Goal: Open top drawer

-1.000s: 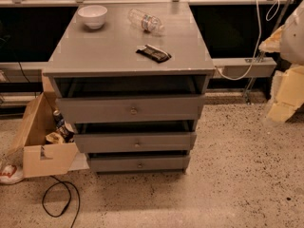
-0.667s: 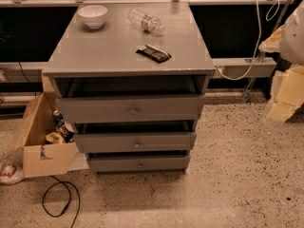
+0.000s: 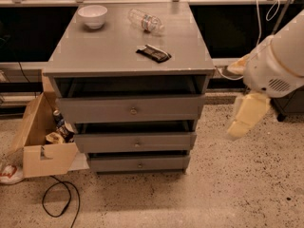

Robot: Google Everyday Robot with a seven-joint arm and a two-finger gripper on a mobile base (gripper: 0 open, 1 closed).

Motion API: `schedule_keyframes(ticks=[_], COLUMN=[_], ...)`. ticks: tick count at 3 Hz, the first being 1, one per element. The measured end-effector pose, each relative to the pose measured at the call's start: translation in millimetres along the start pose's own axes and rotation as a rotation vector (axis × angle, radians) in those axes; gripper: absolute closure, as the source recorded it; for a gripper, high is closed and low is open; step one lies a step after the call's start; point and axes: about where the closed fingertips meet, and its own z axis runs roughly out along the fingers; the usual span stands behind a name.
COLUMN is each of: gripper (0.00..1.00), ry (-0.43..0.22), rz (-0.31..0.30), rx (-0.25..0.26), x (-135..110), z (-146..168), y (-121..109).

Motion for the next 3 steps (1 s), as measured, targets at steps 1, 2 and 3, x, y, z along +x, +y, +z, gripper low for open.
schedule_keyframes(ticks=[1, 2, 3], gripper=[0.00, 0.00, 0.00], ry=[-0.116, -0.116, -0.083], rz=[0.014, 0.014, -0.007], rx=[0.018, 0.018, 0.029], x=[-29, -29, -21], z=[45, 45, 76], y=[-8, -8, -6])
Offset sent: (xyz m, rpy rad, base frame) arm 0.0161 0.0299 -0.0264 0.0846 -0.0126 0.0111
